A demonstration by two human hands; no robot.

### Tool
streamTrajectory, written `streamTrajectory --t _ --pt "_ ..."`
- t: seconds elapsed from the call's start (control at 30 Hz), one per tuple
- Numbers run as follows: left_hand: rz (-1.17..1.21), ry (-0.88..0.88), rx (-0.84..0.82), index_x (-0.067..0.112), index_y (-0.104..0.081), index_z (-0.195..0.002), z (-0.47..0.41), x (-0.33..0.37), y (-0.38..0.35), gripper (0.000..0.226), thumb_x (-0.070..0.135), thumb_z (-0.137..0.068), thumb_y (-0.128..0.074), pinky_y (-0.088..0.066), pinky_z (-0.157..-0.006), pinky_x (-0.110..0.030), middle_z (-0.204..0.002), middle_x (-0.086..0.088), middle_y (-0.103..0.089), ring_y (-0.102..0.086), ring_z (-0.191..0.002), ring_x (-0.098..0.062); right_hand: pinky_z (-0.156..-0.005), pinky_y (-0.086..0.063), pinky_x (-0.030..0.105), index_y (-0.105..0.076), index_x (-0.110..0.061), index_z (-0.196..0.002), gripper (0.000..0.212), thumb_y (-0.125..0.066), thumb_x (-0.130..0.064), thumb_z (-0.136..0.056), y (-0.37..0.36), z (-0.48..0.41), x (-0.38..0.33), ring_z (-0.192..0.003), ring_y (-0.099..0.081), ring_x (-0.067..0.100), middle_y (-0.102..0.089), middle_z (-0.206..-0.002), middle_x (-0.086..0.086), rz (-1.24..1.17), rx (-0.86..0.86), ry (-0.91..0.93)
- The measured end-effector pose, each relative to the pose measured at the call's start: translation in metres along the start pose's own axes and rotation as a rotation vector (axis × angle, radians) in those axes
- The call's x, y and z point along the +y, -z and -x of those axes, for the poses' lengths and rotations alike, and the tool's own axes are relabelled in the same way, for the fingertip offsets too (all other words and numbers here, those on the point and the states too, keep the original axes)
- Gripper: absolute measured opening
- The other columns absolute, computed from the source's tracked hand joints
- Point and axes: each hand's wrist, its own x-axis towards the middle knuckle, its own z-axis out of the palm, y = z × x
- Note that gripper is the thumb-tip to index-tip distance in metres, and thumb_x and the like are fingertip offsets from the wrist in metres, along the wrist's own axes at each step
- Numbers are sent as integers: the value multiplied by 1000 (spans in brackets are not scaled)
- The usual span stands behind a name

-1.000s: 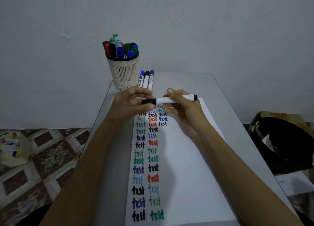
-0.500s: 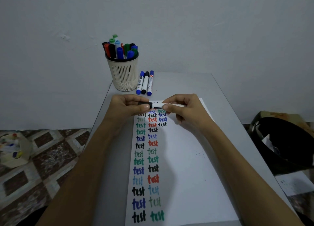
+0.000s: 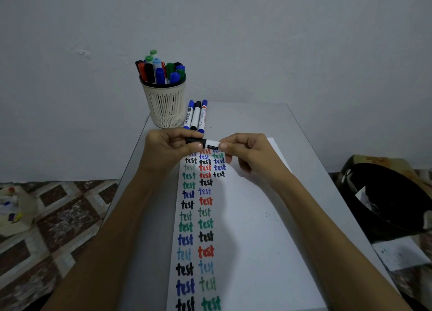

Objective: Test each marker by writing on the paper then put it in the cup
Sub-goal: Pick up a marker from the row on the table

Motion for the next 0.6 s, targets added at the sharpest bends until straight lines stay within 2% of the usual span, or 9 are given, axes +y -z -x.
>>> streamTrajectory --t 0.07,0.13,0.17,0.2,0.27,0.33,0.4,0.5,0.6 --pt "-12 -21 15 6 -67 -98 -2 0 2 29 -6 -72 -70 -57 -71 -27 -85 0 -73 -70 -84 -21 -45 -42 20 -73 -12 -100 16 -63 -20 -93 -1 0 -2 -50 -53 15 -68 -72 6 108 3 54" --pt "3 -37 39 4 -67 -100 -4 2 3 30 -8 -73 -68 -57 -72 -27 -85 -2 -73 -69 -85 -21 -61 -53 31 -73 -23 -103 16 -63 -30 -92 0 -1 -4 -69 -65 15 -73 -80 -3 326 31 146" --pt "6 -44 42 3 -67 -100 -4 2 3 29 -9 -73 -68 -57 -72 -29 -85 -5 -73 -70 -83 -22 -67 -53 37 -73 -27 -103 18 -65 -35 -90 1 -1 -5 -76 -66 15 -73 -84 -6 435 50 184" --pt "4 -49 39 2 -68 -99 -5 2 3 28 -9 -73 -68 -57 -74 -31 -86 -10 -73 -70 -83 -23 -69 -51 39 -73 -29 -103 19 -67 -37 -88 1 -1 -6 -79 -64 14 -73 -87 -8 517 64 207" --pt "-1 -48 21 -1 -67 -100 -5 1 3 27 -8 -73 -69 -57 -76 -34 -90 -17 -71 -70 -84 -26 -65 -47 34 -73 -28 -102 21 -71 -38 -84 2 -1 -10 -78 -59 11 -70 -89 -12 619 66 229" --pt "-25 -55 17 -1 -65 -103 -5 1 3 32 -6 -72 -71 -57 -76 -30 -93 -14 -71 -70 -83 -22 -61 -36 26 -74 -27 -101 22 -72 -38 -82 1 -3 -14 -76 -50 9 -65 -90 -12 791 56 235" --pt "-117 -64 42 2 -63 -107 -5 -1 4 36 -2 -72 -73 -55 -74 -20 -93 -5 -70 -70 -81 -10 -58 -29 21 -73 -25 -100 21 -73 -36 -82 0 -9 -18 -72 -43 6 -62 -91 -9 930 45 210" --pt "-364 8 14 14 -59 -115 -4 -10 10 39 11 -78 -71 -51 -74 -11 -96 7 -65 -64 -82 0 -59 -34 20 -70 -18 -100 20 -74 -28 -83 4 -24 -26 -67 -48 6 -63 -86 -5 920 90 163" --pt "-564 46 -85 14 -60 -114 -2 -25 15 34 21 -82 -67 -45 -83 -14 -107 8 -60 -57 -95 -6 -70 -51 29 -55 -19 -125 45 -73 -18 -84 4 -47 -40 -71 -63 16 -69 -88 4 792 220 238"
